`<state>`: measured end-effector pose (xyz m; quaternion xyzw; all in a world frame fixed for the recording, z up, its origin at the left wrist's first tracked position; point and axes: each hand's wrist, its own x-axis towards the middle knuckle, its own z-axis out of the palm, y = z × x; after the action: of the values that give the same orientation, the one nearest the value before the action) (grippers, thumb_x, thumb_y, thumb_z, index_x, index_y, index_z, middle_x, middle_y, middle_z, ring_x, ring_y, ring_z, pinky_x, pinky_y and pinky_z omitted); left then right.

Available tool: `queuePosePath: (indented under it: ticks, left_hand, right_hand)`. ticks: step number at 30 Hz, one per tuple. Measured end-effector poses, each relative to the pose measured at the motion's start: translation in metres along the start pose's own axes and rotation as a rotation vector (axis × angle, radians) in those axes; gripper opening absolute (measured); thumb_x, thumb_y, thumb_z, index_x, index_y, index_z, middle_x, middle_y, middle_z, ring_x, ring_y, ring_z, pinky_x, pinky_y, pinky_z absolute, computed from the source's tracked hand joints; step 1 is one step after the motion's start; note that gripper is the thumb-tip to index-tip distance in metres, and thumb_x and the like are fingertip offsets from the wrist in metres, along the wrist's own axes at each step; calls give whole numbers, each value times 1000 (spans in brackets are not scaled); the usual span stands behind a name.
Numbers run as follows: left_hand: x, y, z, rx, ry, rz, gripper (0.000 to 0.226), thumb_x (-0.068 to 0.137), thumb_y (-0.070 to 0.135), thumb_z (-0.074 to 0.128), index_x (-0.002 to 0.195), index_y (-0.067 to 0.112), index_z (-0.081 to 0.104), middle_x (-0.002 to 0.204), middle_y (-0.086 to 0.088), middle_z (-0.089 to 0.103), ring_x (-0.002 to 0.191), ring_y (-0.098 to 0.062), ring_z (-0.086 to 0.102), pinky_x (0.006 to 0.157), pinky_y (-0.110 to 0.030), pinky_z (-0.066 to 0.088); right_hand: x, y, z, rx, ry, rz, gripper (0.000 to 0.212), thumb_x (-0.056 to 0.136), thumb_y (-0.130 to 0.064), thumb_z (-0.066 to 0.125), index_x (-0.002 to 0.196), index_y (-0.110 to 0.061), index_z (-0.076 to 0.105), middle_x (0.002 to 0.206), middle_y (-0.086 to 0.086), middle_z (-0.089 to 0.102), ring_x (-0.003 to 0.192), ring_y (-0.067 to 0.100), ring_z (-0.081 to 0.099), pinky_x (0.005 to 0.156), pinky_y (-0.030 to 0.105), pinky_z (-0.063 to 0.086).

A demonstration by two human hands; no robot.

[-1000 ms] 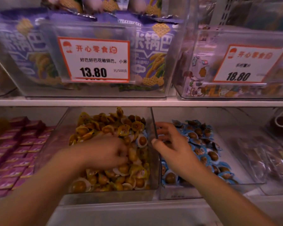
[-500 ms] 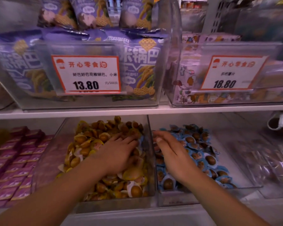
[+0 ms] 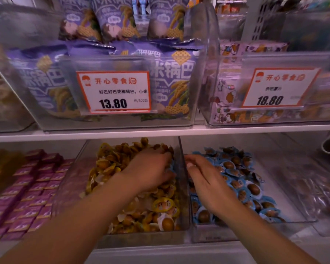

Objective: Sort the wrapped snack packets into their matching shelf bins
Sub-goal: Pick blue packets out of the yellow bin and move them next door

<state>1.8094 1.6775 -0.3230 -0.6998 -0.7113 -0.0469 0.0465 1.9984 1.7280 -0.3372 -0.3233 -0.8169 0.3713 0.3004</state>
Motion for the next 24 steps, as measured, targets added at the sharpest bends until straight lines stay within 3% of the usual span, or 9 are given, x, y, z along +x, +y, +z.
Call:
queuePosePath:
  ticks: [2, 4, 8, 11, 14, 18, 21, 24]
  left_hand:
    - [16, 11, 15, -168, -186, -73, 48, 84, 51, 64, 124, 28, 53, 120, -5, 58, 108, -26, 59, 83, -30, 46]
    - [25, 13, 33, -172, -311, -163, 73, 79, 51, 68, 142, 27, 39, 138, -10, 44, 122, -31, 50, 96, -38, 45]
    - [29, 5, 57, -58, -261, -262, 109, 74, 59, 71, 155, 24, 7, 147, -16, 26, 128, -38, 40, 103, -47, 40]
    - [32, -6, 59, -176, -179, -240, 120, 69, 60, 75, 157, 20, 3, 153, -16, 24, 135, -39, 34, 111, -45, 35]
    - [40, -10, 53, -253, -227, -187, 116, 69, 57, 76, 155, 16, 11, 154, -14, 29, 138, -35, 34, 113, -41, 33]
    - [38, -8, 45, -251, -221, -158, 91, 71, 53, 75, 144, 17, 34, 141, -12, 42, 126, -31, 49, 102, -37, 45]
    - [30, -6, 39, -353, -205, -130, 69, 69, 57, 69, 125, 22, 49, 124, -5, 57, 110, -26, 59, 92, -35, 51]
    - [22, -11, 34, -576, -170, -137, 35, 78, 34, 76, 106, 19, 61, 105, -2, 67, 97, -21, 65, 86, -38, 55]
  right_hand:
    - [-1, 0, 0, 14, 4, -4, 30, 104, -31, 40, 128, -26, 57, 121, -7, 61, 114, 8, 54, 98, 32, 45]
    - [-2, -1, 0, 16, -1, -8, 31, 104, -32, 39, 129, -28, 57, 121, -9, 61, 114, 7, 54, 98, 31, 46]
    - [-1, 0, 0, 2, -3, -23, 31, 104, -33, 38, 129, -29, 56, 122, -9, 60, 113, 5, 54, 97, 28, 45]
    - [-2, 1, 0, -12, 5, -20, 33, 103, -33, 38, 130, -27, 56, 124, -7, 60, 114, 7, 53, 97, 29, 44]
    - [-4, 1, 0, -5, 5, -21, 34, 104, -35, 37, 131, -27, 55, 125, -7, 59, 115, 7, 53, 98, 29, 45]
    - [-3, 0, 0, -1, 5, -14, 34, 103, -37, 36, 132, -29, 54, 125, -8, 58, 114, 5, 53, 97, 27, 45]
    - [-2, -1, 0, 6, 7, 1, 34, 103, -36, 37, 131, -28, 55, 124, -8, 59, 113, 6, 54, 96, 25, 45]
    - [-1, -2, 0, -9, 13, 8, 34, 103, -36, 38, 131, -27, 55, 125, -7, 59, 113, 6, 53, 95, 20, 43]
